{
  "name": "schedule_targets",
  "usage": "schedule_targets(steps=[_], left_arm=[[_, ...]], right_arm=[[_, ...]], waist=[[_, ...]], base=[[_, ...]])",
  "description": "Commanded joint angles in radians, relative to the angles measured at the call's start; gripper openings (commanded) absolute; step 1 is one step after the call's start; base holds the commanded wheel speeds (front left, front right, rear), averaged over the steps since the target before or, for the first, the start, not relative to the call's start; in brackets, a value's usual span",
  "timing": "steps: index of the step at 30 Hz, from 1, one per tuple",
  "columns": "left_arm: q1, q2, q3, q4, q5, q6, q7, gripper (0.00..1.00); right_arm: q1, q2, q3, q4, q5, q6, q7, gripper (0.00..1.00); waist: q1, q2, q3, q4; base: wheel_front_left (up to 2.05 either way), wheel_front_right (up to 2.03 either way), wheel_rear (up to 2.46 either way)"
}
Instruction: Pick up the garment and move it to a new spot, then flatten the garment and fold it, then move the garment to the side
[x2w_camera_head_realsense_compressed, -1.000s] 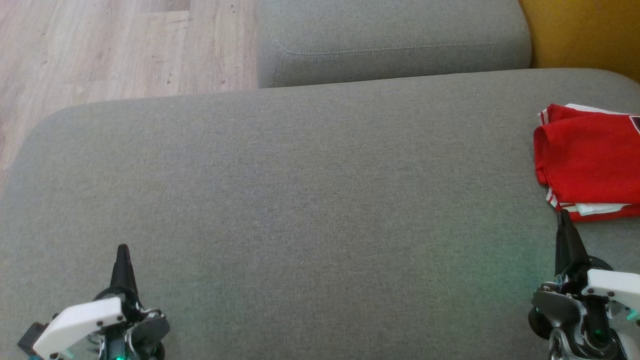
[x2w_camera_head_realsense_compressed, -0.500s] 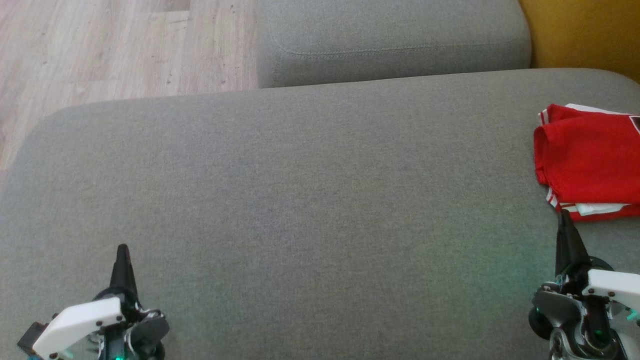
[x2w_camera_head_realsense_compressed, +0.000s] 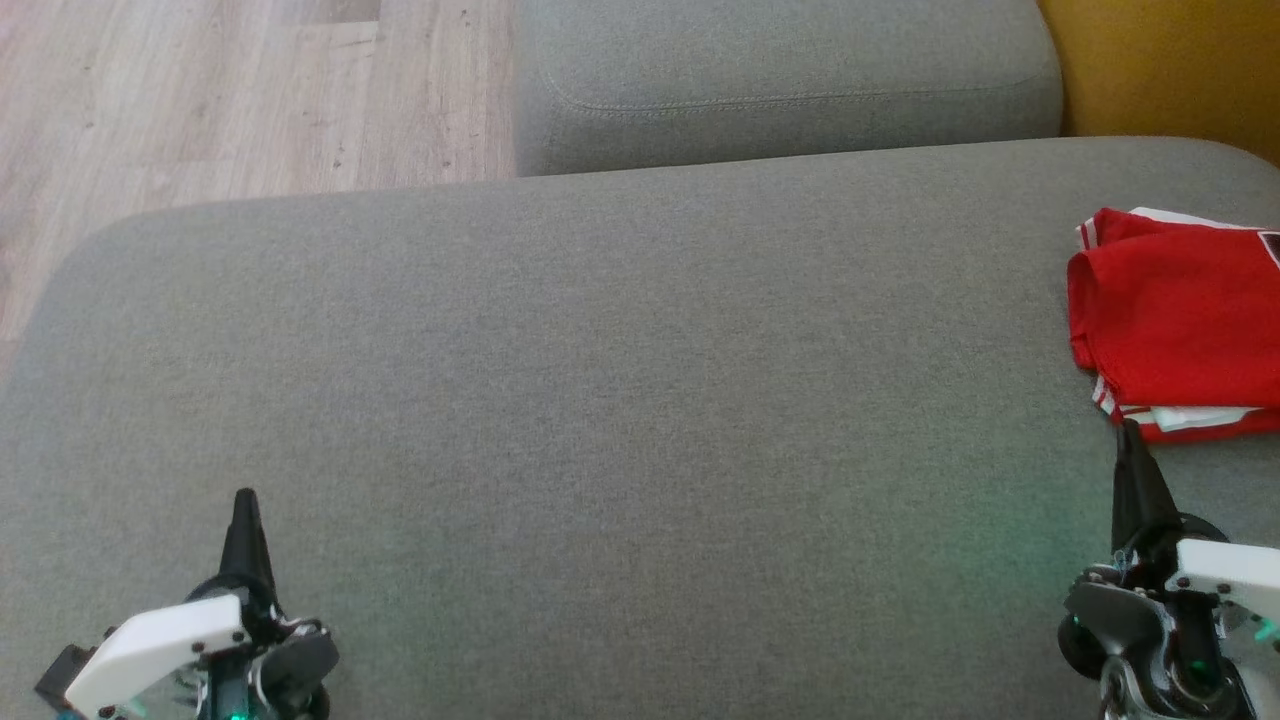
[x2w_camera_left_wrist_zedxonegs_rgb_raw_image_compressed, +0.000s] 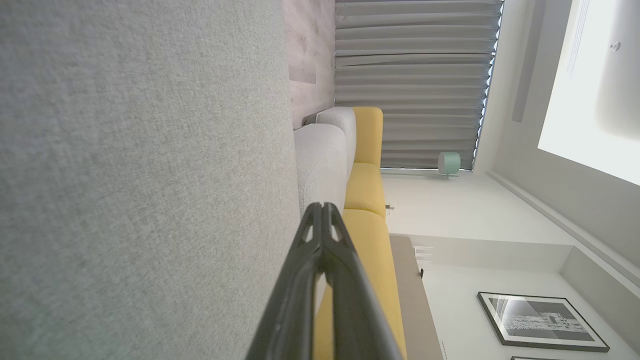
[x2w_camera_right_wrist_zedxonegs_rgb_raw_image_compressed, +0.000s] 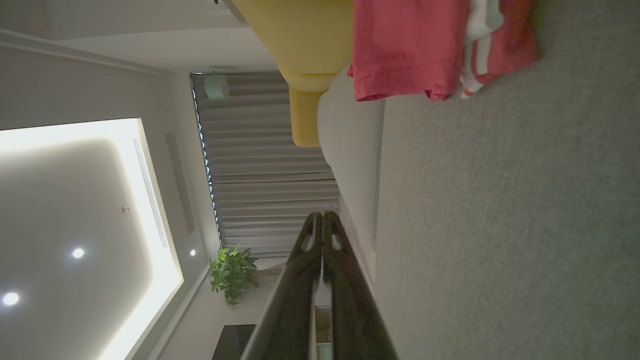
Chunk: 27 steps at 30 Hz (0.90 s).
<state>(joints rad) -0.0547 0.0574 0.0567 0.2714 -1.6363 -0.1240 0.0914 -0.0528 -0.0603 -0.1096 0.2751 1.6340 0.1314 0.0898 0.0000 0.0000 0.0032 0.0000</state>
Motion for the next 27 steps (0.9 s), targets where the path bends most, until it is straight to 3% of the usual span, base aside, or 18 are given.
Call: schedule_targets(steps=[1,27], left_arm=[[-0.051,0.008,0.036,-0.027,0.01,-0.007,0.005,0.0],[-0.052,0.004,0.043,-0.027,0.016,-0.007,0.01,0.0]], right_arm=[[-0.053,-0.005,0.017,-0.031,-0.008,-0.001,0.007,0.0],[-0.054,-0.001,0.01,-0.031,-0.014,-0.001,0.012,0.0]], waist=[[0.0,0.0,0.0,0.0],[0.0,0.0,0.0,0.0]], base=[[0.0,0.0,0.0],[0.0,0.0,0.0]])
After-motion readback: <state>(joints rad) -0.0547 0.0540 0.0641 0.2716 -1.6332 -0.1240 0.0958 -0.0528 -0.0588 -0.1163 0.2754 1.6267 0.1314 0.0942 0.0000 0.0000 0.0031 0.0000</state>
